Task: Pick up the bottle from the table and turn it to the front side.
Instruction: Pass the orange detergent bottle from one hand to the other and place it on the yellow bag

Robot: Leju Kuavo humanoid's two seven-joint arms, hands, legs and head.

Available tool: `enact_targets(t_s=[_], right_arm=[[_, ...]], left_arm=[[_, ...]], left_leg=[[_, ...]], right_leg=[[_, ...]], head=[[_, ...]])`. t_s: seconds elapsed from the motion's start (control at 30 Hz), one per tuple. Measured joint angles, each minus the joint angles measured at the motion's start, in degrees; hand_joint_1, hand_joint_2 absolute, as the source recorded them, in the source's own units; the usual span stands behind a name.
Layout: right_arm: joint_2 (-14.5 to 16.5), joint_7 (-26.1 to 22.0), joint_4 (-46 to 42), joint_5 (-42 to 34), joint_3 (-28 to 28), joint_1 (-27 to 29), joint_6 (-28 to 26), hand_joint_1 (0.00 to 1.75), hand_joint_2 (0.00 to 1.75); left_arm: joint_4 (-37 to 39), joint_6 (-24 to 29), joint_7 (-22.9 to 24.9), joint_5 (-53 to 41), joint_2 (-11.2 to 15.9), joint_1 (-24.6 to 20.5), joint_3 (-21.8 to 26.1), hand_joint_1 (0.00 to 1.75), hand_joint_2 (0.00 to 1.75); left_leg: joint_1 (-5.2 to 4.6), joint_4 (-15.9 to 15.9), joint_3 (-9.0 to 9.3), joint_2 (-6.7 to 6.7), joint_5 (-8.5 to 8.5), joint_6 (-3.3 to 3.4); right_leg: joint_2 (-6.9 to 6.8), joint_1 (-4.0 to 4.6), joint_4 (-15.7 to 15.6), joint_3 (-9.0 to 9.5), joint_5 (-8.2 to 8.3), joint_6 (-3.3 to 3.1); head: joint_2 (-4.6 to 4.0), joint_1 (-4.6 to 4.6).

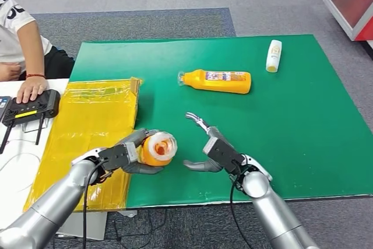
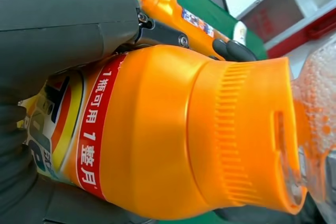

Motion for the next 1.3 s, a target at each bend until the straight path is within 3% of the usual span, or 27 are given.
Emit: enact_targets(t_s=[0.27,0.57,0.8,1.03,1.3], right_arm=[[0.17,0.04,0.01,0.57,-1.45,0.33,0.07,0.00,1.75],[1.26,-0.40,1.55,0.34,-1.51,-1.30,1.35,0.00,1.75],[2.08,-0.60,2.98,-0.13,-1.33,-2.46,1.18,0.00,1.75],[2.72,0.76,3.40,-0.12,-1.30,-2.72,0.79,0.00,1.75],[3.64,1.70,3.41,0.03,-1.30,-2.96,0.79,0.00,1.75]], left_arm=[[0.92,0.83,5.60,-5.53,1.54,-6.38,-6.63,1.75,1.75],[6.43,-11.28,5.12,-1.17,5.06,-18.47,-15.69,1.75,1.75],[12.35,-12.88,7.68,1.13,5.93,-26.10,-21.86,1.75,1.75],[20.77,-8.44,14.43,-3.02,2.64,-28.24,-26.55,1.75,1.75],[28.54,-8.11,15.53,-4.15,-1.27,-29.25,-28.73,1.75,1.75]], left_leg=[[0.00,0.00,0.00,0.00,0.05,-0.04],[0.01,0.00,-0.01,0.00,0.07,-0.06],[0.01,0.00,-0.02,0.00,0.09,-0.07],[0.00,0.00,-0.02,-0.01,0.09,-0.07],[0.00,0.00,0.02,-0.01,0.09,-0.07]], right_leg=[[0.00,0.00,0.00,-0.01,0.02,0.00],[0.00,0.02,0.02,-0.03,0.02,0.00],[0.00,0.01,0.02,-0.03,0.04,-0.01],[0.00,0.00,0.01,-0.03,0.04,-0.01],[0.00,0.00,0.01,0.02,0.05,-0.02]], head=[[0.00,-0.01],[-0.01,-0.01],[0.00,0.00],[0.00,-0.01],[0.00,-0.01]])
